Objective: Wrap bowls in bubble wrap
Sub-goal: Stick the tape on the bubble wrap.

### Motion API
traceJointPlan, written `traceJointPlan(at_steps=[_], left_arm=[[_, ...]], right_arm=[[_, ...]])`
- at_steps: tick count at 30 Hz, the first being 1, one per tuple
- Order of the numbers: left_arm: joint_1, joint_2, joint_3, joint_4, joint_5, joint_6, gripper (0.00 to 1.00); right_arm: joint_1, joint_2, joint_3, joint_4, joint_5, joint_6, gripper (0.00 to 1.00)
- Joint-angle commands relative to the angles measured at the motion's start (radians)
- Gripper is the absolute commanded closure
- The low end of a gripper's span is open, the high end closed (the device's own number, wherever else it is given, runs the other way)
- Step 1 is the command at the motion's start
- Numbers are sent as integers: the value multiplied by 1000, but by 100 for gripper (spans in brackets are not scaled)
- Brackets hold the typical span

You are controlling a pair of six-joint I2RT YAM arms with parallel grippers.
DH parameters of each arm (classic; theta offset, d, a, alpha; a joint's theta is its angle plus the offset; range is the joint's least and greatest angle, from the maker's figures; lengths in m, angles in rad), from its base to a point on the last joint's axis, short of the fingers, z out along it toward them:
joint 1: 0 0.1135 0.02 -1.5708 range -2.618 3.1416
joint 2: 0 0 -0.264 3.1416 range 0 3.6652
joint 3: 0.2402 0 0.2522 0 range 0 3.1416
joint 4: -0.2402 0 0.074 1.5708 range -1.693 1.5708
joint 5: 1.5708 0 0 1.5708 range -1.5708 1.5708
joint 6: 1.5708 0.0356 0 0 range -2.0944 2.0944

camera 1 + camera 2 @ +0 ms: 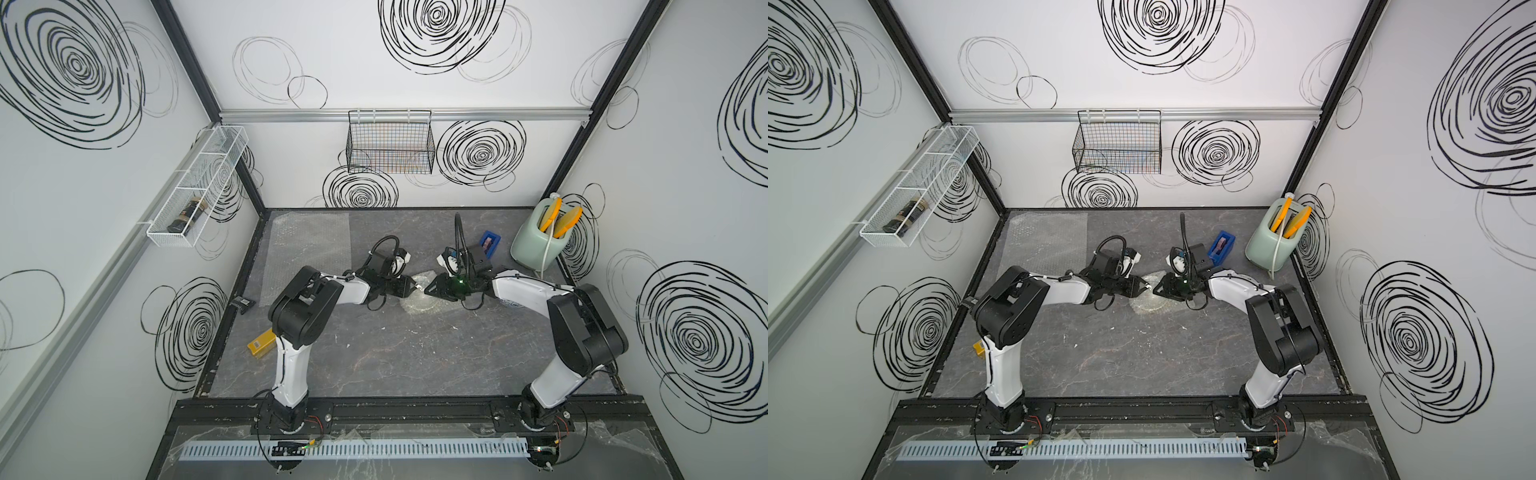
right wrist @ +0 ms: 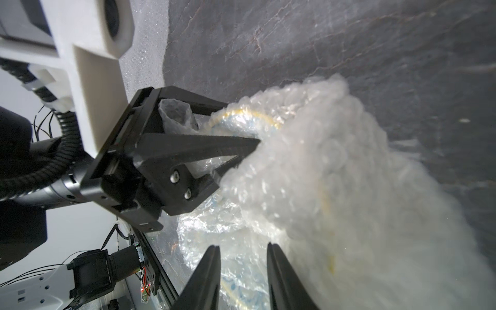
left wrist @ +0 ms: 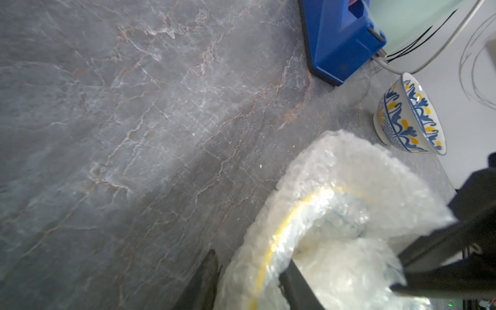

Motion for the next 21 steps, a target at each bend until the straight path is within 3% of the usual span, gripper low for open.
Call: traceJointPlan(at_steps=[1, 14, 21], left_arm=[[-5, -20, 6, -21, -27, 23, 61], [-10, -32, 6, -23, -27, 24, 60], [-15, -53, 3, -28, -29, 19, 53]], right_arm=[[-2, -44, 0, -43, 26, -31, 63], [0, -43, -4, -25, 0, -31, 66], [7, 9, 9, 2, -15, -22, 66]])
